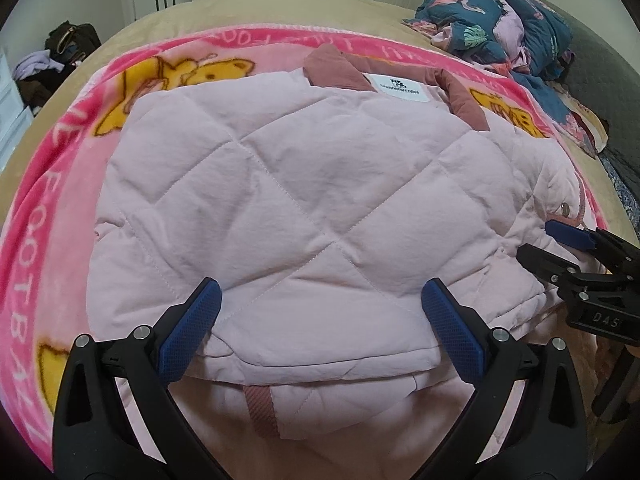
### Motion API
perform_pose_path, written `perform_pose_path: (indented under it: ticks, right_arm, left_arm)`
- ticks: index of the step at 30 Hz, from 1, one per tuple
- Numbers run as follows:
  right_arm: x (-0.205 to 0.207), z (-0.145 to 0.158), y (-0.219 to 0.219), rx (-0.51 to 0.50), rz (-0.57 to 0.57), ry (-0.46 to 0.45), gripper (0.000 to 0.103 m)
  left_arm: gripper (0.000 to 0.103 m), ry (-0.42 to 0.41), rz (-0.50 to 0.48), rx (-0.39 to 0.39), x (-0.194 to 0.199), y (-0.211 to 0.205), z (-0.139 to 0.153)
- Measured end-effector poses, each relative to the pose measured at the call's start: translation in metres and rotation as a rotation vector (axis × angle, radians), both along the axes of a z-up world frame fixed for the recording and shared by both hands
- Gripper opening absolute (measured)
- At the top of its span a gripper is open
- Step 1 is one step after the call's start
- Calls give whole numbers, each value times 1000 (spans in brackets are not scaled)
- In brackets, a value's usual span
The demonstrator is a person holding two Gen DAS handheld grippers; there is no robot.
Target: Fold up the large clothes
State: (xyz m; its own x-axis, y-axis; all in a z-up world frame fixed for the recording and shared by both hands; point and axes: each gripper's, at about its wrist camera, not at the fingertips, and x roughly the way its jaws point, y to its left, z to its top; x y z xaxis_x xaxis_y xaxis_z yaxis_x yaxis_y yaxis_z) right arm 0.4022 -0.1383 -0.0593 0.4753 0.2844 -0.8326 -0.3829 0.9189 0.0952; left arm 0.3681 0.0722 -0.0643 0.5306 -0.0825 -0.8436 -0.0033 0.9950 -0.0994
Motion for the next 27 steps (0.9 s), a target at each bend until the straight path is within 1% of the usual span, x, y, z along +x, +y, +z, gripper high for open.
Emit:
perform_pose_path:
  ticks: [4,6,7,10,12,13,16,21,25,27]
  right_arm:
    - [-14,11,-11,40,-12,-13,78]
    - [-19,16,-17,73,-21,-11,83]
    - [-22,18,-19,82,-23,-11,86]
    - [-35,26,-22,84,-22,-32,89]
    - [-44,30,-25,92,-27,-44,93]
    - [-48,32,-27,99,-32,-51,96]
    - [-58,38,-35,140,-47,-60,96]
    - [-70,47,-48,184,-72,-63,96]
    - [-82,58,-58,219,-92,-80,96]
    - [-88,66,-61,214,-95,-101,96]
  left_arm:
    - [94,-9,-5,6,-6,-2,6]
    - [94,-8,-1,4,-8,-2,8]
    - [94,-7,2,1,-9,-2,8]
    - [94,-11,6,-2,-15,-3,14]
    - [94,-16,11,-6,-20,-3,18]
    - [94,-18,15,-26,-24,-3,22]
    - [94,-18,13,-79,-34,-3,30]
    - [94,-60,2,-58,-53,-10,44]
    - [94,-80,4,-70,-64,-13,56]
    - [94,-95,0,-69,-70,-15,62]
